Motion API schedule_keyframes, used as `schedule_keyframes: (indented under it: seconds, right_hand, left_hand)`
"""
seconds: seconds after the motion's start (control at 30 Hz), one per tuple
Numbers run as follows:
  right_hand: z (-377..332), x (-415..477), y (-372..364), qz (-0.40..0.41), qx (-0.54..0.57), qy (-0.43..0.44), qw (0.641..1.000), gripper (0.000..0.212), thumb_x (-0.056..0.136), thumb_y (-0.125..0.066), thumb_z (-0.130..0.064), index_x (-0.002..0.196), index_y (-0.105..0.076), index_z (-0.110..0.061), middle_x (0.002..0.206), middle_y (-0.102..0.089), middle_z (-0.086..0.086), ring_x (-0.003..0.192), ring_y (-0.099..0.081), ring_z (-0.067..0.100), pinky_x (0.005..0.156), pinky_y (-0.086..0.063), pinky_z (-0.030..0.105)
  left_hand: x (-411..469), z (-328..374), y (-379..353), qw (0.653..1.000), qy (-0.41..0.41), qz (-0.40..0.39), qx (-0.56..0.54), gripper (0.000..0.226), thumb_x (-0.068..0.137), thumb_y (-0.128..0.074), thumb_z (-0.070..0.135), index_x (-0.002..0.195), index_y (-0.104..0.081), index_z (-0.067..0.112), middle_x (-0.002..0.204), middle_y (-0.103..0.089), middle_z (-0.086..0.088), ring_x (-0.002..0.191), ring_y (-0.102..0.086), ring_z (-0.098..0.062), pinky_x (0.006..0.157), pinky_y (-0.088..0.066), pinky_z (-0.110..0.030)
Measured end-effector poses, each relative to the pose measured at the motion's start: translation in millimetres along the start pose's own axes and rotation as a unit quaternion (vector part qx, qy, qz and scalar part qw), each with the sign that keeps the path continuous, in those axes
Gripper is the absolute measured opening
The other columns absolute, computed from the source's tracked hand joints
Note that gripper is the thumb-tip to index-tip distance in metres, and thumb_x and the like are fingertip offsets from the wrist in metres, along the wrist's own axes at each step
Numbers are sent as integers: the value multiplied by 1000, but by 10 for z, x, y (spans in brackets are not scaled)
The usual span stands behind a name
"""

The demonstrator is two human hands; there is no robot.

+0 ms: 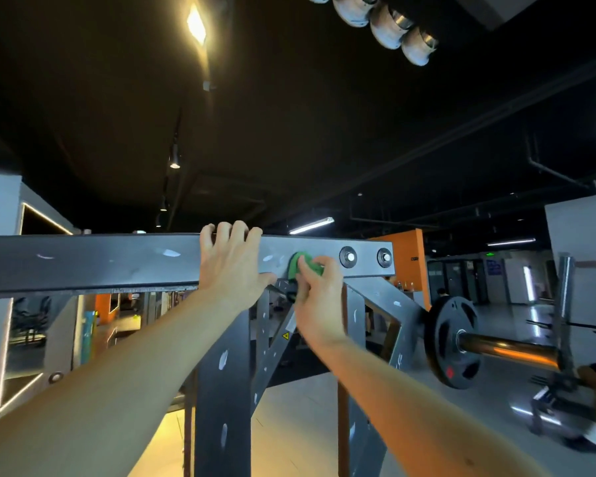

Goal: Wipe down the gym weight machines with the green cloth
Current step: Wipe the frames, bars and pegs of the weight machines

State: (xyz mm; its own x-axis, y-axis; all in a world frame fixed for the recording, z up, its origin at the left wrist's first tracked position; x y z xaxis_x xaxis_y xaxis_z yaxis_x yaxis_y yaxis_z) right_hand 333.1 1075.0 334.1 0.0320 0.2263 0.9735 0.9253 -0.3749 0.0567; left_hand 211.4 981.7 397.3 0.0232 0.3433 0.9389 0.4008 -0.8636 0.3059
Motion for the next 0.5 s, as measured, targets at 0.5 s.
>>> schedule_keyframes:
  seconds: [0.5]
  right_hand:
    - [583, 327, 183, 62, -41, -187, 980, 44, 85, -48, 18, 114, -69, -7, 117, -47, 9, 111, -45, 29, 93, -50, 42]
  left_hand:
    - [32, -32, 10, 999, -38, -27, 11, 75, 82, -68, 60, 145, -46, 25, 137, -48, 2, 130, -40, -27, 121, -17, -49]
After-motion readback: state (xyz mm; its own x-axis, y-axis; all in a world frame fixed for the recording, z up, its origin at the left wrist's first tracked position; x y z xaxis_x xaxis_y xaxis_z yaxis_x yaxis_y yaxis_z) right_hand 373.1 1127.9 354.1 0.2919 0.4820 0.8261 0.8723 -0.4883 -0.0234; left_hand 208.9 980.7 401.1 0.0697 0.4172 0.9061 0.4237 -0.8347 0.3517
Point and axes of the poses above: each hand's wrist, its own x-axis towards the middle knuckle, its own y-axis out of the back of the hand, z = x × y, the point moved 10 cm from there along x, towards the middle knuckle
